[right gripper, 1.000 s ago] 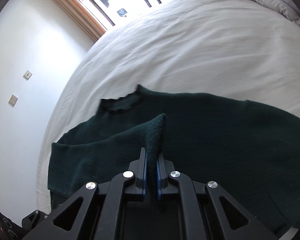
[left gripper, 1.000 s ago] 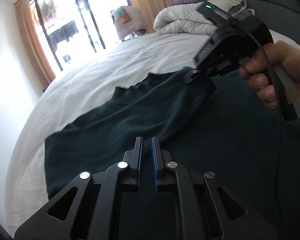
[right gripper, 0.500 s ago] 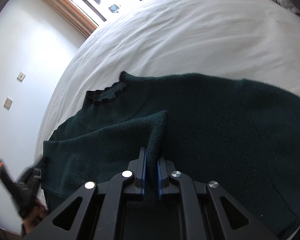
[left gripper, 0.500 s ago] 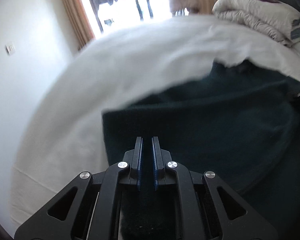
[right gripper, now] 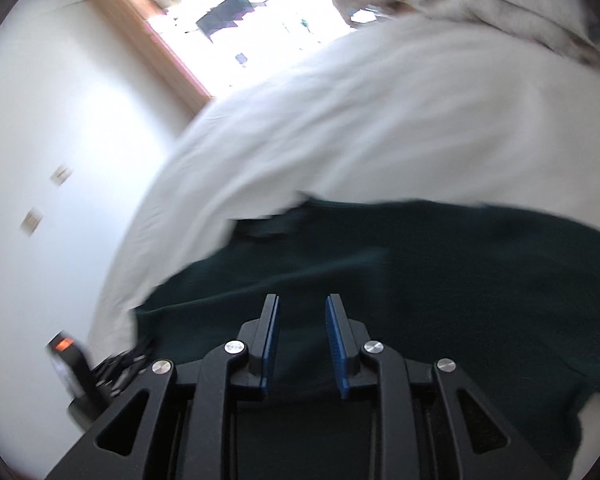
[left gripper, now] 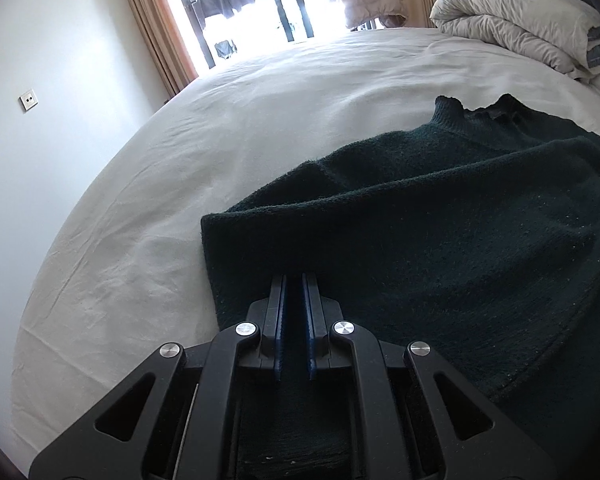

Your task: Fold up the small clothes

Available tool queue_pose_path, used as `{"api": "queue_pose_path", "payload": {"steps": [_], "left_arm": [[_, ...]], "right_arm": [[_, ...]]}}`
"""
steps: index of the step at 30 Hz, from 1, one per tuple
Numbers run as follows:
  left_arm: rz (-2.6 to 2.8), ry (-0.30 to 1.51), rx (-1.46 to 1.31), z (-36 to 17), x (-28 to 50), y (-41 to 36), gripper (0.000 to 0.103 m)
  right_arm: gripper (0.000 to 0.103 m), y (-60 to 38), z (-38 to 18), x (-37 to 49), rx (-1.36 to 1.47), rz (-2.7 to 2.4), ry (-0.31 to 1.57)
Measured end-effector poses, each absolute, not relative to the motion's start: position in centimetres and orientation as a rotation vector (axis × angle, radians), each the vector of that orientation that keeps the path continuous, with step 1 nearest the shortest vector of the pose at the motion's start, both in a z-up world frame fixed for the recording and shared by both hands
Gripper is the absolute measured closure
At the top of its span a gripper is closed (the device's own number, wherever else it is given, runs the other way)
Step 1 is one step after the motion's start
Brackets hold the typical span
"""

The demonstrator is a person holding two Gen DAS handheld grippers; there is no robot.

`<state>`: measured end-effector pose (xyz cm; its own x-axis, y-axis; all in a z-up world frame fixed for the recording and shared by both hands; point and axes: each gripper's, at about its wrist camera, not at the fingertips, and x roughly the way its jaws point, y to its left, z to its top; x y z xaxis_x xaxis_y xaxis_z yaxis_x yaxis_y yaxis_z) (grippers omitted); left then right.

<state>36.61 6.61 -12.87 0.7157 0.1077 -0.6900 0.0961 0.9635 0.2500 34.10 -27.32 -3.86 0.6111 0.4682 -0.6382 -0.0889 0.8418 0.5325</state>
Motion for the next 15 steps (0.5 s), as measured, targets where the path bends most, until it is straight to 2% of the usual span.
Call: {"api": "queue_pose_path", "payload": {"steps": [3, 6, 7, 8, 9, 10, 14, 15], "left_arm": [[0.003, 0.773, 0.268, -13.0, 37.2, 6.5, 0.095], [-0.001, 0.767, 0.254, -13.2, 37.1, 6.6, 0.095], [-0.004, 0.766, 0.245, -13.2, 37.0, 6.8, 0.095], [-0.007, 0.766, 0.237, -13.2, 37.1, 6.9, 0.095], [-0.009, 0.765, 0.231, -13.2, 37.0, 7.0, 0.095], [-0.010, 0.764, 0.227, -13.2, 36.9, 7.1, 0.095], [-0.007, 0.761, 0.229, -13.2, 36.8, 7.2, 0.095], [-0.008, 0.761, 0.228, -13.2, 36.8, 7.1, 0.095]], "right_arm": [[0.075, -25.0, -5.7, 35.8, 0.518, 0.434, 0.926], [0.062, -25.4, -10.8, 37.6, 0.610, 0.406, 1.013], [0.076, -26.3, -11.8, 37.6, 0.674, 0.411, 0.996], [0.084, -27.4, -12.4, 37.4, 0.733, 0.416, 0.966], [0.098, -29.2, -13.4, 37.1, 0.823, 0.417, 0.946], [0.103, -30.4, -14.0, 36.8, 0.879, 0.411, 0.934], [0.103, -36.3, -14.3, 34.4, 0.948, 0.231, 0.834], [0.097, -37.8, -14.1, 33.3, 0.948, 0.160, 0.819]]}}
